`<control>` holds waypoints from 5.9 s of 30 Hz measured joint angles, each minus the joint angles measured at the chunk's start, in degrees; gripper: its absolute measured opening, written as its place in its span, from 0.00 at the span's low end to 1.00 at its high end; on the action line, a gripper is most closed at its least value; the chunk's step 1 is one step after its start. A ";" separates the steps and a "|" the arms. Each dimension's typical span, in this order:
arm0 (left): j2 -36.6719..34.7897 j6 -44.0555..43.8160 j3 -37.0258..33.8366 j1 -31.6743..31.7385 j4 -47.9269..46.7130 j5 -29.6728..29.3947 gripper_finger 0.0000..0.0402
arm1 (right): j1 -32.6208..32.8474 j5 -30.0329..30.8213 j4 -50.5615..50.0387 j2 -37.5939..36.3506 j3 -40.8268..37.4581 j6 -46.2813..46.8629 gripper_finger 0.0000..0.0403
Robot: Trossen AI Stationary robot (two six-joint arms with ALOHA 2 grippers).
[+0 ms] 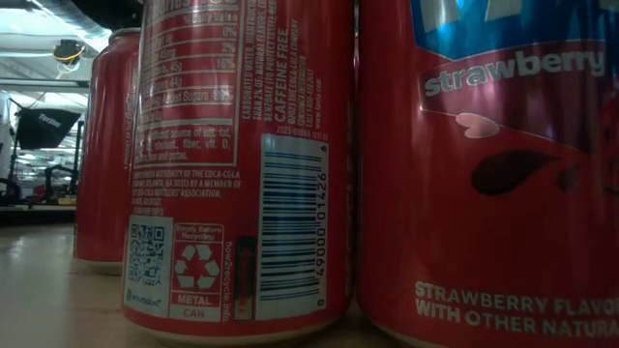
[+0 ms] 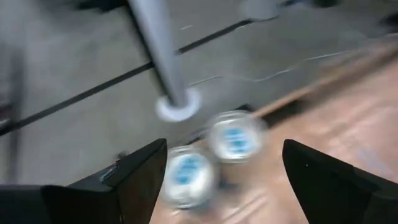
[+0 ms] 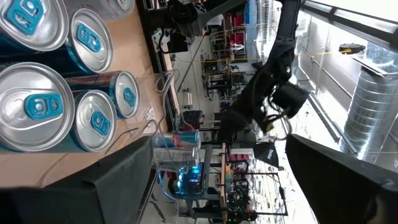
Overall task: Sort soda cans
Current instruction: Put the blue soda can into the left transparent bin
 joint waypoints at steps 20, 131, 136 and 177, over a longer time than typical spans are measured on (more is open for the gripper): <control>-2.42 4.05 0.02 -27.99 7.83 19.35 0.77 | 0.00 0.00 0.00 0.01 0.00 0.00 0.91; 27.56 15.55 -0.04 -33.79 27.22 36.55 0.59 | 0.00 -0.02 -0.02 0.02 0.02 0.00 0.91; 27.54 14.53 -0.04 -33.79 27.45 36.42 0.61 | 0.00 -0.02 -0.02 0.00 0.02 0.00 0.91; -5.40 9.28 0.15 -30.88 9.46 -0.51 0.60 | 0.00 -0.01 -0.07 0.00 0.02 0.00 0.91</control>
